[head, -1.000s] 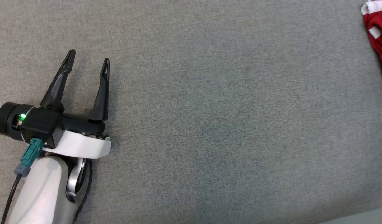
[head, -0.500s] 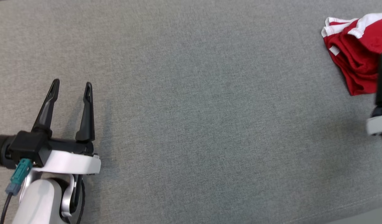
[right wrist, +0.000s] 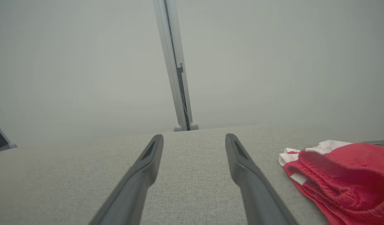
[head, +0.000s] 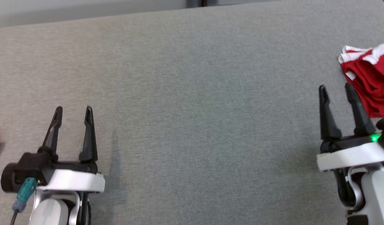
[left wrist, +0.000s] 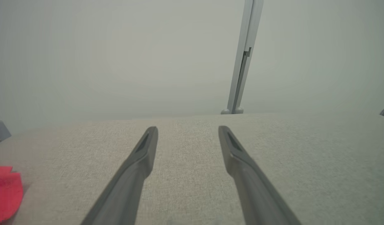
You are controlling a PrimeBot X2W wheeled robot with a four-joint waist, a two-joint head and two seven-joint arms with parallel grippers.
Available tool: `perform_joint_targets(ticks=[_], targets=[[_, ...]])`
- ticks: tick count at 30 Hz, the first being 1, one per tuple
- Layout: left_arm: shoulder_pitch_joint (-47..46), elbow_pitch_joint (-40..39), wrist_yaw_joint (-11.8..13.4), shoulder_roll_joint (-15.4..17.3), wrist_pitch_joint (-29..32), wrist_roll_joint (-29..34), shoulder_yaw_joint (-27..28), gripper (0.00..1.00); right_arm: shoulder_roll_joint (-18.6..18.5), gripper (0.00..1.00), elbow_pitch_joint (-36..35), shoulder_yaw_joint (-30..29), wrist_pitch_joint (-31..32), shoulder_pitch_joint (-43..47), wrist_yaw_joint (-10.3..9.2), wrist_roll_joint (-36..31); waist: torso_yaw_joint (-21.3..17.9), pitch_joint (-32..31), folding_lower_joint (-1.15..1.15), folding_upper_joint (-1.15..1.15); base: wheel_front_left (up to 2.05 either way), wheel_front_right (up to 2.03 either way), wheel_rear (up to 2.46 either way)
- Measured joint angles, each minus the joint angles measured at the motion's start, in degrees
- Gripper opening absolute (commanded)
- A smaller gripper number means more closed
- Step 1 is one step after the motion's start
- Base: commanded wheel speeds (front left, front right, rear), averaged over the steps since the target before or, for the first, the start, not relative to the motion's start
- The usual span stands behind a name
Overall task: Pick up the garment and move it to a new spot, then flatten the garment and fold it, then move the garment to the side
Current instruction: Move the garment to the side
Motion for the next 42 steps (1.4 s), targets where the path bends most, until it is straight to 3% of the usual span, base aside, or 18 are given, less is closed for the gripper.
perform_joint_targets(ticks=[13, 29, 42], targets=[[6.93, 1.83, 0.24, -0.09, -0.58, -1.09, -0.16, 1.0, 2.38, 1.0, -6.16, -2.01, 4.3, 10.5, 0.0, -2.89, 4.83, -7.81, 0.0, 0.0, 0.0, 0.0, 0.0], [14.05, 1.3, 0.56, 0.09, 1.83, -1.43, -2.22, 1.0, 2.92, 1.0, -10.98, -4.74, 9.17, 21.65, 0.0, -5.03, 4.74, -16.39, 0.0, 0.0, 0.0, 0.0, 0.0], [14.2, 0.58, 0.64, 0.97, 2.68, -2.05, -2.52, 1.0, 3.92, 1.0, -13.91, -6.19, 10.56, 23.37, 0.0, -5.49, 5.12, -17.05, 0.0, 0.0, 0.0, 0.0, 0.0]])
